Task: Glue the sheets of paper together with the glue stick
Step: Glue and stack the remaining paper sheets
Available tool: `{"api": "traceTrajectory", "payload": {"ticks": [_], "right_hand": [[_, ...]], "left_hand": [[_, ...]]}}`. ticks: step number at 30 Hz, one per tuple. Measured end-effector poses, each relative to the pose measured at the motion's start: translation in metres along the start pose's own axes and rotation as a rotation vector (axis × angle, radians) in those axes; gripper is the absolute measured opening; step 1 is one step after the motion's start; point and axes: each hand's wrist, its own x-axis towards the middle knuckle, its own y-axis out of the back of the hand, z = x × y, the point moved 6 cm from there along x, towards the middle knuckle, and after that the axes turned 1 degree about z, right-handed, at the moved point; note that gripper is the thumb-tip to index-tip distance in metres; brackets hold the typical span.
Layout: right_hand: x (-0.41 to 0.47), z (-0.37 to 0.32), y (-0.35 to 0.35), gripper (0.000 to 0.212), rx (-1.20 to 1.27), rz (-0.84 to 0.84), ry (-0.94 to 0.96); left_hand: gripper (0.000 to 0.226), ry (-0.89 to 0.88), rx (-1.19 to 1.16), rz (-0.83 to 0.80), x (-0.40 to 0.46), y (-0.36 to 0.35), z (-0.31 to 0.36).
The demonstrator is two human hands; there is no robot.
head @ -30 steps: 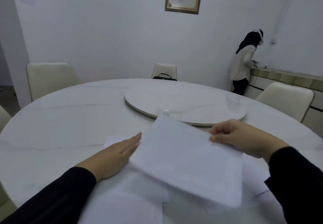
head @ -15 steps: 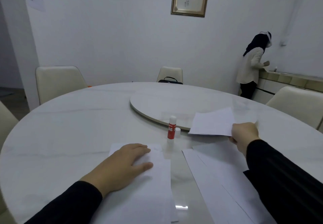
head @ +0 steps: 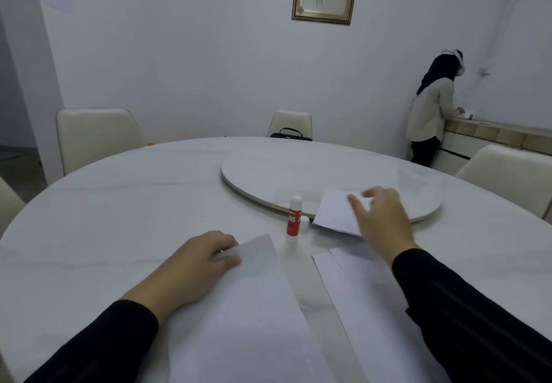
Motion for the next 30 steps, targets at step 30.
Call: {"api": "traceTrajectory", "payload": {"ticks": [30], "right_hand": [[-0.084,-0.036,-0.013,0.021,0.939,-0.366,-0.393]], "left_hand": [[0.077,0.108,0.025,-0.012,-0.037,-0.039,0.052]]}}
